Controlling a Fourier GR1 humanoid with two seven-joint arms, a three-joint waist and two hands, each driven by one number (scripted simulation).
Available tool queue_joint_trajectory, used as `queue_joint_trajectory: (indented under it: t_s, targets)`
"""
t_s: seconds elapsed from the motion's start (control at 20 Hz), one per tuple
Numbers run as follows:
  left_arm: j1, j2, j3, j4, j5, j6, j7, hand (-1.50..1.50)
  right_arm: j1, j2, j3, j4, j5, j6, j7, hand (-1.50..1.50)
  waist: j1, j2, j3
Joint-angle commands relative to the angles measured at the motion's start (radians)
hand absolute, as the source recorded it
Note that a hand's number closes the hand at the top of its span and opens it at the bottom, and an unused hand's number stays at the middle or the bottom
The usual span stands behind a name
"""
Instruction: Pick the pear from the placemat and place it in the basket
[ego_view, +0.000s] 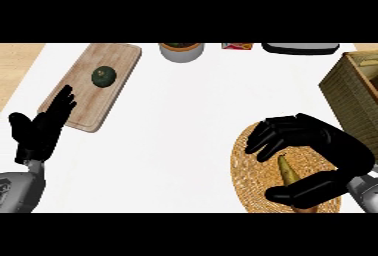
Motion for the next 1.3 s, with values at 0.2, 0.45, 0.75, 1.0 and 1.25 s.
queue_joint_trajectory:
  t_s: [0.2,0.45,0.75,1.0,1.25]
  targets:
    - [0.030,-0.021,0.016,-0.110,0.041,0.037,0.161,0.00,0.236,0.031,0.220,-0.244,0.429,-0.167,-0.100,-1.50,-0.049,-0.012,0.000]
    - [-0.004,-0.046,0.013,-0.058,0.027,0.046,0.146,0.00,0.167,-0.077,0.211,-0.428,0.444,-0.058,0.299,-1.50,-0.064,-0.010,-0.004]
    - [0.003,0.001,0.046,-0.062,0.054,0.009,0.166,0.00,-0.017,-0.243,0.027,-0.486,0.618,-0.002,0.556,-1.50,-0.065,-0.018,-0.008]
    - [0.014,-0.041,0.024,-0.079,0.034,0.023,0.142,0.00,-0.150,-0.248,-0.026,-0.534,0.447,0.198,0.861,-1.50,-0.039,-0.008,-0.005]
    - [0.009,-0.039,0.016,-0.105,0.015,0.030,0.167,0.00,-0.241,-0.335,-0.057,-0.465,0.199,0.427,0.917,-1.50,-0.032,-0.007,-0.005]
